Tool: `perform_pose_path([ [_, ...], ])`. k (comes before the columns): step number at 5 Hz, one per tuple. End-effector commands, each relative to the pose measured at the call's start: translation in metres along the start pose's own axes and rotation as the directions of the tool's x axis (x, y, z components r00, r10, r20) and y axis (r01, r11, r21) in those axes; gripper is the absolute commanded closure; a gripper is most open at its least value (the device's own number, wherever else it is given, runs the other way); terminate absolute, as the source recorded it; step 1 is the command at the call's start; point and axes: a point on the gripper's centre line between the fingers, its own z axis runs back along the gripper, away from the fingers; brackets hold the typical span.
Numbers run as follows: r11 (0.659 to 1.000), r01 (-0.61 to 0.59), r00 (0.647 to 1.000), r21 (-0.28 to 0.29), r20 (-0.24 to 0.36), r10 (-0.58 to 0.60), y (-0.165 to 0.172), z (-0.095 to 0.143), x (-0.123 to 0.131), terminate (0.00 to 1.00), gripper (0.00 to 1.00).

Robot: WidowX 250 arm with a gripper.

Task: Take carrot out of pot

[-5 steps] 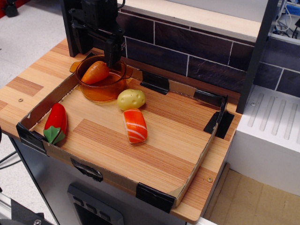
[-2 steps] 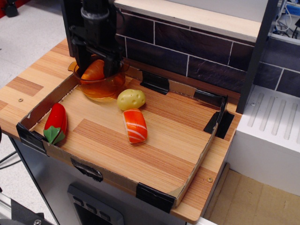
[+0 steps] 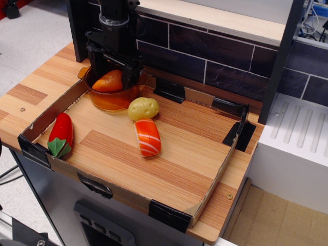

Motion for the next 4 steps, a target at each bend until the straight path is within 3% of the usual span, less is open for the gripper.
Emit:
perform_pose_path([
  [1,0.999,-0.004,1.000,0.053,0.024,0.003,0.0027,0.0014,0.0054,0.00,0.00],
  [3,0.998,-0.007,1.000,0.061,0.022,0.005,0.0024,-0.0009,0.0047,0.00,0.00],
  [4,0.998,-0.007,1.000,0.068,0.025,0.005,0.0032,-0.0038,0.0043,0.00,1.00],
])
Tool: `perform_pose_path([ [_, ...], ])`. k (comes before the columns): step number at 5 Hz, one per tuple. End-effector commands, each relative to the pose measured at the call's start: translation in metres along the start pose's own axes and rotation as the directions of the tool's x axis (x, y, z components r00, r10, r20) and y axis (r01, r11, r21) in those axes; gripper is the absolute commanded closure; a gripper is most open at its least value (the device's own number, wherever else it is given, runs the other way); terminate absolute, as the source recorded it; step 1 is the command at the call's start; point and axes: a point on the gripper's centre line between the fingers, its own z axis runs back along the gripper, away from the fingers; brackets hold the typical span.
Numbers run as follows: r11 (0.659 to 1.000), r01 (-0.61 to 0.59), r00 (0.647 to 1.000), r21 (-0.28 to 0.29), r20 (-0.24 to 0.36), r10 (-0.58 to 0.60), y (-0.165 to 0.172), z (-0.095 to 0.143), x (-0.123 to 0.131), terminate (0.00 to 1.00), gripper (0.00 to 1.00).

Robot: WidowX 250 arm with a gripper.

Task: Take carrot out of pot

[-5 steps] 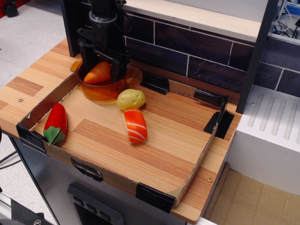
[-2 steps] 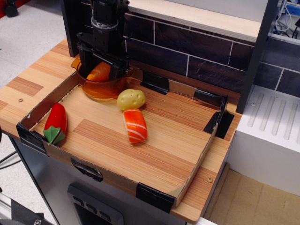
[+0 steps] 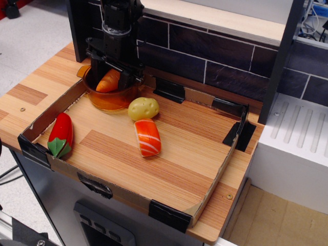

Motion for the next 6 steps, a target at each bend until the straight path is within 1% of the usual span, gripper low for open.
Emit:
perform_pose_path([
  [1,1.000,0.000,0.999,0.008,0.051,-0.001,0.006,0.015,0.002,0.00,1.00],
  [2,1.000,-0.024,0.995,-0.008,0.101,0.025,0.012,0.034,0.002,0.00,1.00],
  [3,0.997,-0.065,0.984,-0.050,0.163,0.072,0.020,0.074,0.001,0.00,1.00],
  [4,0.994,-0.080,0.978,-0.077,0.186,0.094,0.016,0.108,-0.004,0.00,1.00],
  [5,0.991,-0.029,0.979,-0.134,0.196,0.055,-0.007,0.124,-0.013,0.00,1.00],
  [6,0.987,0.035,0.988,-0.154,0.154,-0.011,-0.051,0.131,-0.019,0.00,1.00],
])
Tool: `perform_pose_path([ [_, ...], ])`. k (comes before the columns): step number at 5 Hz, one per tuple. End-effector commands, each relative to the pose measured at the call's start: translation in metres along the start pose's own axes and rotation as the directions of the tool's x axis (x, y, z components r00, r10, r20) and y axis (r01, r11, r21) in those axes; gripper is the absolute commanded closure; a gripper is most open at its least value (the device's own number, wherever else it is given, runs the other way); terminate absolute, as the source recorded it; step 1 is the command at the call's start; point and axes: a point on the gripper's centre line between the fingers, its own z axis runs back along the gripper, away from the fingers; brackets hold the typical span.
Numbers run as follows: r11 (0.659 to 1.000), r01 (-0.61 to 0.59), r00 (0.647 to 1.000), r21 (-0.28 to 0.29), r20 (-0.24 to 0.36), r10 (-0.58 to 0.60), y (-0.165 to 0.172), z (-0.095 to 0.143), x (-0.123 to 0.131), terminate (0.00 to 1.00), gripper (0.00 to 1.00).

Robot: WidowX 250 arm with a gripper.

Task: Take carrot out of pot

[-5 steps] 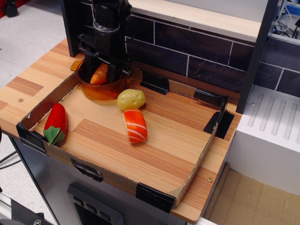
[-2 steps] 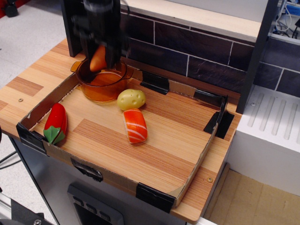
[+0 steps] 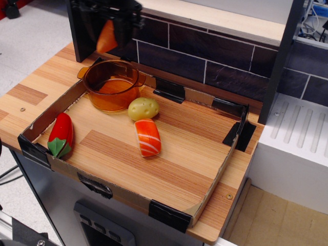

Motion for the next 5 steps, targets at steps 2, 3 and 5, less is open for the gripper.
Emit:
perform_pose_path([
  [2,0.984,0.139,0.982,-0.109,-0.110,-0.151,-0.100,-0.007,-0.016,0.00,1.00],
  [3,0.986,0.147,0.978,-0.084,-0.137,-0.158,-0.110,-0.033,-0.019,0.00,1.00],
  [5,0.984,0.176,0.979,-0.038,-0.094,-0.179,-0.118,-0.078,-0.032,0.00,1.00],
])
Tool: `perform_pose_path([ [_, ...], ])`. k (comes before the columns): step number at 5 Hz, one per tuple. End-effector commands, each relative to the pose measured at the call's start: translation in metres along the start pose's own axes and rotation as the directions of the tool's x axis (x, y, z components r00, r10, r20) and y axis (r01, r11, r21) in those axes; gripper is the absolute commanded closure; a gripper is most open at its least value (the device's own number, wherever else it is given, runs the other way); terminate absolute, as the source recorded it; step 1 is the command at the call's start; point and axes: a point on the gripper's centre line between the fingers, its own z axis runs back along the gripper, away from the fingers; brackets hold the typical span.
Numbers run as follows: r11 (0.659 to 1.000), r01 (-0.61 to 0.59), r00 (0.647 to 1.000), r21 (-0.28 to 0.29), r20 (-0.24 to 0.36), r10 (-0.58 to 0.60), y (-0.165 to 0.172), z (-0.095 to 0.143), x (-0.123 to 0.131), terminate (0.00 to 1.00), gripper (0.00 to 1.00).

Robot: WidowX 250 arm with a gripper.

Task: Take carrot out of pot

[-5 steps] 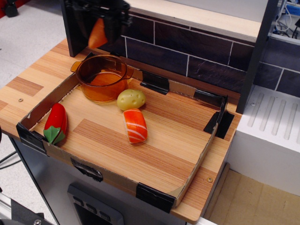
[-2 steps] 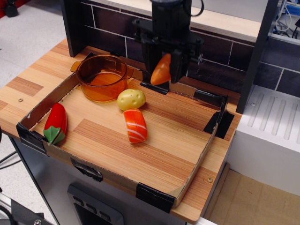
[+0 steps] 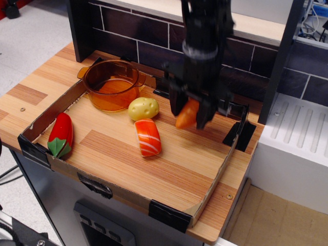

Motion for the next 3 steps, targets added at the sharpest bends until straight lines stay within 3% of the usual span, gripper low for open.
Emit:
perform_pose_path([
  [1,1.000,0.022,0.999,-0.005,0.025,-0.022,-0.0043,-0.0075,-0.0023,0.00,1.00],
  [2,1.000,0.003,1.000,0.002,0.015,-0.003,-0.0060,-0.0077,-0.0022,0.00,0.00],
  [3,1.000,0.003,1.000,-0.004,0.013,-0.003,-0.0069,-0.0062,-0.0017,0.00,0.00],
])
